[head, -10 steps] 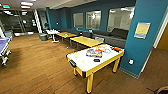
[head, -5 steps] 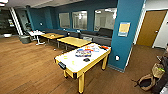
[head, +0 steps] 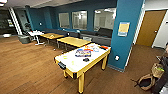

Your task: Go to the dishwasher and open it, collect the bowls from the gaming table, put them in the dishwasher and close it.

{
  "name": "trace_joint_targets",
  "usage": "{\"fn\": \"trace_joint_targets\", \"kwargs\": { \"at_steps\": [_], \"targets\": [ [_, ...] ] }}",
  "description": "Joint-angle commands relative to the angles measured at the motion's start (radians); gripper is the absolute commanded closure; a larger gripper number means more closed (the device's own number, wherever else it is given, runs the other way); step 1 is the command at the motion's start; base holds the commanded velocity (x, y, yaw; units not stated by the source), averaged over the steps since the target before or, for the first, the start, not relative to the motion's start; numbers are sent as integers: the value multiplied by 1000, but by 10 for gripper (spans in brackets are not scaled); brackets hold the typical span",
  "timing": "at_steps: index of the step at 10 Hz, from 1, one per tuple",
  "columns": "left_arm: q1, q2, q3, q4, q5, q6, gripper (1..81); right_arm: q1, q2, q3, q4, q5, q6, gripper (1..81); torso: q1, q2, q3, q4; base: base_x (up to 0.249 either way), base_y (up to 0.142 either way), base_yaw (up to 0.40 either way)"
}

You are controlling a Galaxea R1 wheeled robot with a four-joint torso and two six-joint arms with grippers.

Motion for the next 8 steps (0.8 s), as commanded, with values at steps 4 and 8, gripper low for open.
{"fn": "trace_joint_targets", "kwargs": {
  "at_steps": [4, 8],
  "targets": [
    [-35, -11, 4, -5, 45, 5, 10, 42, 0, 0, 2, -45, -3, 10, 1, 0, 0, 0, 0, 44, 0],
    [-33, -11, 4, -5, 45, 5, 10, 42, 0, 0, 2, -45, -4, 10, 1, 0, 0, 0, 0, 108, 0]
  ]
}}
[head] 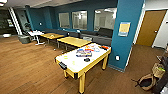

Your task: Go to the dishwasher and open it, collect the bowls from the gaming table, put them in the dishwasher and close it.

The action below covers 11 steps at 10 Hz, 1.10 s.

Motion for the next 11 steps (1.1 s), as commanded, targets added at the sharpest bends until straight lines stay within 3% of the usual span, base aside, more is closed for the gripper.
{"fn": "trace_joint_targets", "kwargs": {
  "at_steps": [1, 11],
  "targets": [
    [-33, -18, -3, -4, 45, 5, 10, 43, 11, 7, 2, -44, -5, 10, 1, 0, 0, 0, 0, 105, 0],
    [-33, -19, -3, 9, 45, 5, 10, 45, 13, 9, -1, -44, -5, 10, 1, 0, 0, 0, 0, 83, 0]
  ]
}}
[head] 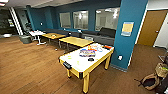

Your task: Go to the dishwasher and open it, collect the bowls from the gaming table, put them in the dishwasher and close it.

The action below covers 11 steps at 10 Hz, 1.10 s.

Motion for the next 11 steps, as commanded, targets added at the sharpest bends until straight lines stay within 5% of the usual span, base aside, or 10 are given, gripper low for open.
{"fn": "trace_joint_targets", "kwargs": {
  "at_steps": [1, 11],
  "targets": [
    [-35, -11, 2, 9, 46, 5, 10, 42, 2, 1, -1, -47, -4, 10, 1, 0, 0, 0, 0, 76, 0],
    [-35, -11, 2, 9, 45, 5, 10, 44, 2, 1, -1, -47, -4, 10, 1, -1, 0, 0, 93, 7, 0]
  ]
}}
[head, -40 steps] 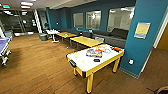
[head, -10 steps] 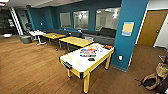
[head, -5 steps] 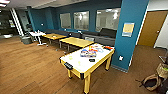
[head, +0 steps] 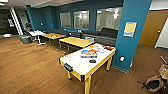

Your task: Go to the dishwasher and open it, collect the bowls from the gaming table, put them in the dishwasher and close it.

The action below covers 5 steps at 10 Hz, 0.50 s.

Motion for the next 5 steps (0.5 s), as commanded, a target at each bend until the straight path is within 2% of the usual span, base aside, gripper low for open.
{"fn": "trace_joint_targets", "kwargs": {
  "at_steps": [1, 5],
  "targets": [
    [-33, -11, 4, 7, 47, 5, 10, 41, -1, 2, -1, -47, -4, 10, 0, 0, 0, 0, 104, 0, 0],
    [-33, -9, 4, 7, 47, 5, 10, 42, -1, 2, -1, -47, -4, 10, 0, 0, 0, 0, 110, 71, 0]
  ]
}}
